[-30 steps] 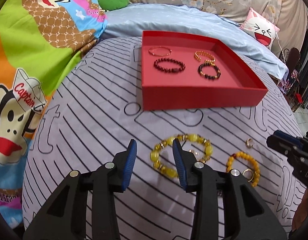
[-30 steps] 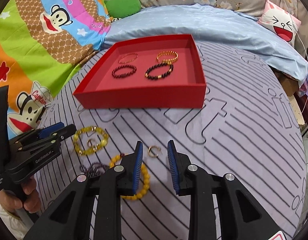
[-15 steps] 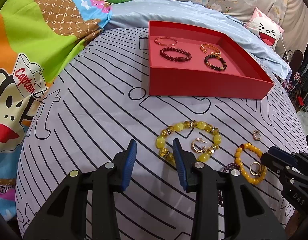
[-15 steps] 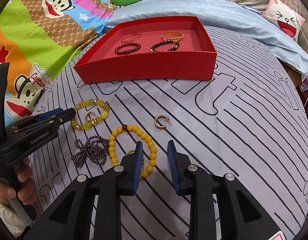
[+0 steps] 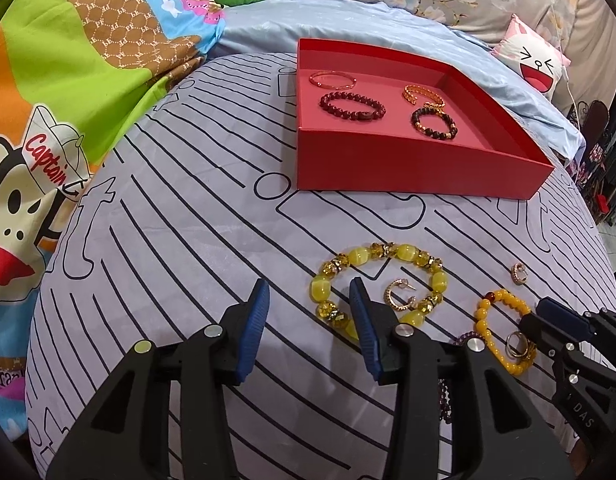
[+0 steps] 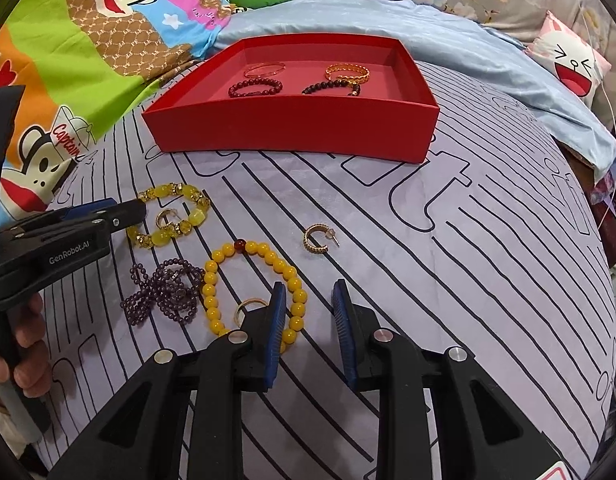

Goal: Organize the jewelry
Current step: 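Grasp the yellow-and-gold bead bracelet with the left tool while the right tool grasps the amber bead bracelet, then carry both yellow bracelets over the red tray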

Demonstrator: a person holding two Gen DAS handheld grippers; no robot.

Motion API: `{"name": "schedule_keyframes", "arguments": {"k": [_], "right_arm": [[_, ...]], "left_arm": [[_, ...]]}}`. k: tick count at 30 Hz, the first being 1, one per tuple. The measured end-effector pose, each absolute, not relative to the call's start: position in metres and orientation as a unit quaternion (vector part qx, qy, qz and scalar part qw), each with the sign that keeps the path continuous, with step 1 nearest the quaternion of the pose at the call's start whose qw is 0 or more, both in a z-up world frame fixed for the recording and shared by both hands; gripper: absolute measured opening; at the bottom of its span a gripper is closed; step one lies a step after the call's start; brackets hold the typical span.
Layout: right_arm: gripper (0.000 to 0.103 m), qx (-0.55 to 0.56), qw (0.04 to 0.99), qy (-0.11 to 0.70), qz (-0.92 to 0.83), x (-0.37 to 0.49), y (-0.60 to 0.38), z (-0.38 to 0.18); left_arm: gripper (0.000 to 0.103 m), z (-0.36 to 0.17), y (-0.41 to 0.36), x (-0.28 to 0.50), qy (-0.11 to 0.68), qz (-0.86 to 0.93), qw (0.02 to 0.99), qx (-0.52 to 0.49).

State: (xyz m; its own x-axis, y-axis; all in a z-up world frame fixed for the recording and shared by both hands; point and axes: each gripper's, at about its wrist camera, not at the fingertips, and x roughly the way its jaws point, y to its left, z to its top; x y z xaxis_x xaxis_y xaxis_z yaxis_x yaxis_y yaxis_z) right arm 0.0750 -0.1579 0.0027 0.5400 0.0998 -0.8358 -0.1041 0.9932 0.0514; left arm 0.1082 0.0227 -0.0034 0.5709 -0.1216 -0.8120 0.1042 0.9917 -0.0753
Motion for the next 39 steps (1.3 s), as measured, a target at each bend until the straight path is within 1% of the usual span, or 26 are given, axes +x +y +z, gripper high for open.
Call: {"name": "schedule_keyframes", "arguments": {"k": [4,6,8,9,10,11,20,39], "right_arm": [[0.014,0.005,0.876,0.478,0.058,0.077,-0.16,0.003],[0.009,0.011,0.875,0.48,0.06,0.077,-0.16,0.003],[0.009,0.013,0.875,0.48,0.06,0.078,-0.16,0.003],[0.008,0.013,0.875,0.48,0.061,0.077,-0.16,0.003],[0.008,0.014,0.875,0.481,0.061,0.077,-0.161,0.003],[0.008,0.016,0.874,0.481,0.063,0.077,-0.161,0.003],[0.008,0.039,0.876,0.475,0.073,0.075,-0.164,0.012],[0.008,0.057,0.904,0.414,0.086,0.084,-0.17,0.082]], "left_arm": [[0.039,-0.004,0.02,0.108,0.452,-0.065,0.889,-0.002],[0.038,-0.005,0.018,0.107,0.448,-0.07,0.891,0.0],[0.024,-0.004,0.017,0.106,0.447,-0.075,0.891,0.001],[0.02,-0.004,0.017,0.107,0.447,-0.077,0.891,-0.001],[0.012,-0.004,0.017,0.107,0.448,-0.081,0.89,-0.003],[0.01,-0.004,0.017,0.107,0.449,-0.083,0.89,-0.005],[0.009,0.01,0.017,0.102,0.444,-0.103,0.89,-0.021],[0.009,0.088,-0.007,0.095,0.398,-0.17,0.901,-0.041]]}}
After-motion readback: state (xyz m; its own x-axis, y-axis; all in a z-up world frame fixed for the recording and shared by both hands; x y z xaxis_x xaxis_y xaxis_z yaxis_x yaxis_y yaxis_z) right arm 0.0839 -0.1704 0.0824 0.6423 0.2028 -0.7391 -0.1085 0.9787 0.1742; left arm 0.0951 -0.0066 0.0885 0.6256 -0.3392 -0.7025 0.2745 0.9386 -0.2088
